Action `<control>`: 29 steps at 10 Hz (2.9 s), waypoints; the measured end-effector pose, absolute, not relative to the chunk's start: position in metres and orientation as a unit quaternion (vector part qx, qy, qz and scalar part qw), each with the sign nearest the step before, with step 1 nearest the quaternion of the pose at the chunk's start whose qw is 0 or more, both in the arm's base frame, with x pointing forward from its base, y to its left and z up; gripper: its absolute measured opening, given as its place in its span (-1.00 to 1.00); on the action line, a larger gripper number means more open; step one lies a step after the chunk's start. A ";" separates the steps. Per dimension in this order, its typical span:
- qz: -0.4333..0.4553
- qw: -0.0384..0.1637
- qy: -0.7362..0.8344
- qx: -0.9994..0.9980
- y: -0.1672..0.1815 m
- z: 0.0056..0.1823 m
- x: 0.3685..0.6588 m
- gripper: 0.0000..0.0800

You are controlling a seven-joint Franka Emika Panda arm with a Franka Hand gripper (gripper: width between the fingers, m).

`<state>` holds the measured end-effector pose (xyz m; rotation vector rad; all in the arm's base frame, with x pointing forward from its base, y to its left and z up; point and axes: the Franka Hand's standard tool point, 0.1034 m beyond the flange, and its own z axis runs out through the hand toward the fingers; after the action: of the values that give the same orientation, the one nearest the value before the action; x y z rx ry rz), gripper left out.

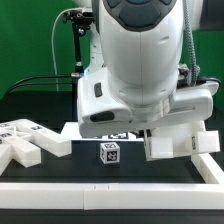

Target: Assemble chair

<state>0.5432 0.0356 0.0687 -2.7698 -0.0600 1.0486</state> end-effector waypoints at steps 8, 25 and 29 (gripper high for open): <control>0.419 0.067 0.017 -0.905 0.037 0.068 0.548 -0.92; 0.473 0.054 0.012 -0.879 0.040 0.035 0.536 -0.74; 0.478 0.046 0.020 -0.877 0.042 0.036 0.542 0.15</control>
Offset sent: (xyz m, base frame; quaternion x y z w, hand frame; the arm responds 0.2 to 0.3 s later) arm 0.0057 0.0218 0.0028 -0.0431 -0.0470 0.0681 0.9956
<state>0.5421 0.0424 0.0356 -2.6781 0.0625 1.4585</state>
